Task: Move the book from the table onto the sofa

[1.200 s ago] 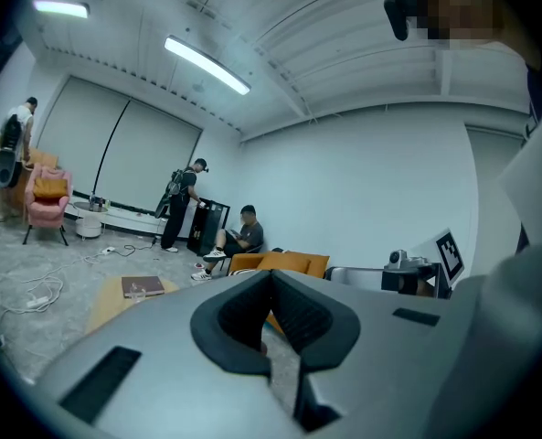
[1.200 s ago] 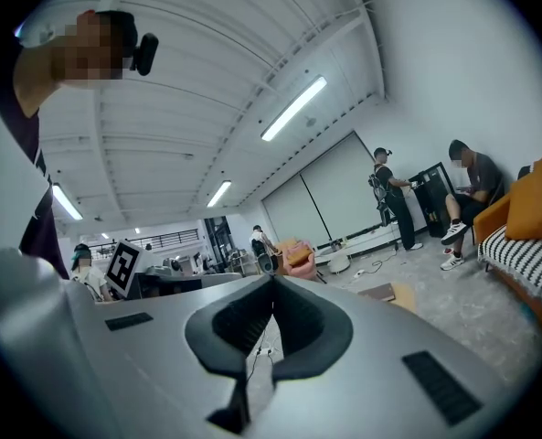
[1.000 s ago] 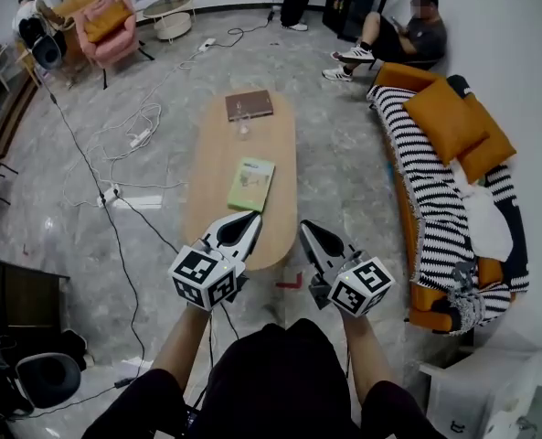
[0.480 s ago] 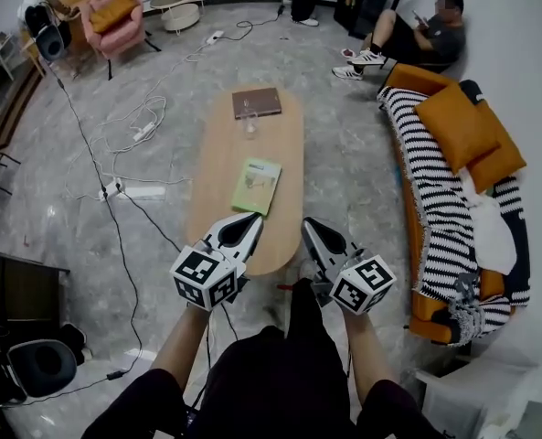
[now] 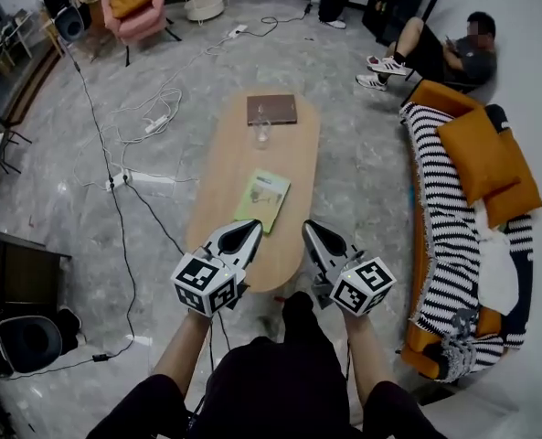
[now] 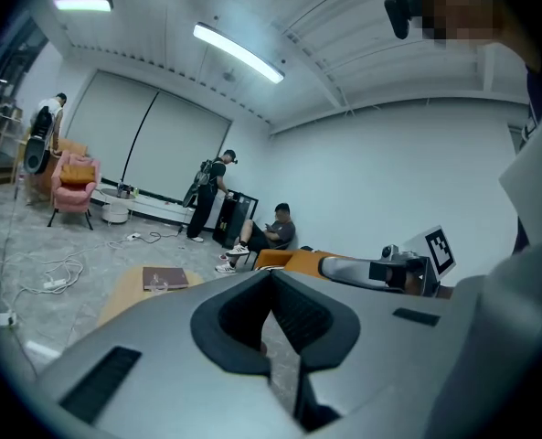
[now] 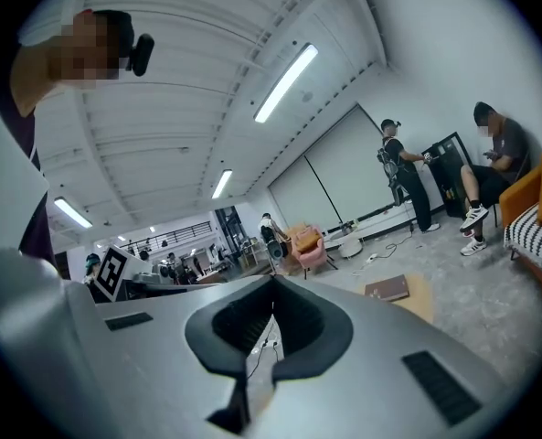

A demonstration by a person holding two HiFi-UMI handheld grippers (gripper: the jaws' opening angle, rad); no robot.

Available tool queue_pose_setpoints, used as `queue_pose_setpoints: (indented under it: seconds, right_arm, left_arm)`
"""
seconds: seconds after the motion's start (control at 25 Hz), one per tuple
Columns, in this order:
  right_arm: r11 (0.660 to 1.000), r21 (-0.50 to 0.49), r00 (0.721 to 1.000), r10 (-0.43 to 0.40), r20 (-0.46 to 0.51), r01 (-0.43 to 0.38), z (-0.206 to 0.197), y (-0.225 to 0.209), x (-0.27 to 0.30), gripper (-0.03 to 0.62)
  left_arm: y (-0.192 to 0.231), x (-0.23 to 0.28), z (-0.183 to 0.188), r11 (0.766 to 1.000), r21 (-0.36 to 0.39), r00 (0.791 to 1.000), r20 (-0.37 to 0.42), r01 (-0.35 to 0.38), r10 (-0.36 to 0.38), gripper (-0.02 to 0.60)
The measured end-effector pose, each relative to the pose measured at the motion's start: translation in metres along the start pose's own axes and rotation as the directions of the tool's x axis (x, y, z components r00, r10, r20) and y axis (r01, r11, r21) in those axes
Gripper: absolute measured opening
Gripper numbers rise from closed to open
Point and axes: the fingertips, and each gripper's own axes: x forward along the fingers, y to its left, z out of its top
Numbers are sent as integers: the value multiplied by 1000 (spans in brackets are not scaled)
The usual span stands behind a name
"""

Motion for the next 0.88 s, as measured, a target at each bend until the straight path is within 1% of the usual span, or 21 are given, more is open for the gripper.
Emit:
queue_pose_setpoints:
  seconds: [0.2, 0.4, 0.52, 0.64, 0.76, 0.88]
  right_arm:
    - [998, 33, 998, 57, -38, -56, 10, -38, 26, 23]
    - [991, 78, 991, 113, -70, -108, 15, -73, 41, 23]
    - [985, 99, 984, 149, -95, -140, 11, -88, 51, 23]
    - [981, 119, 980, 166, -106, -153, 7, -103, 62, 23]
    - [978, 146, 980, 164, -113, -147, -2, -116, 74, 23]
    - [978, 164, 982, 146, -117, -126, -14, -129, 89, 23]
  left_arm:
    - [19, 31, 8, 997, -29, 998, -10, -66, 66, 15]
    - [31, 63, 10, 990, -46, 991, -33, -134, 132, 15]
    - [37, 78, 10, 986, -29, 985, -51, -165, 164, 15]
    - [46, 90, 8, 982, -8, 980, -64, -187, 186, 15]
    - [59, 98, 2, 981, 12, 978, -80, -193, 193, 15]
    - [79, 105, -4, 982, 41, 977, -102, -183, 187, 15]
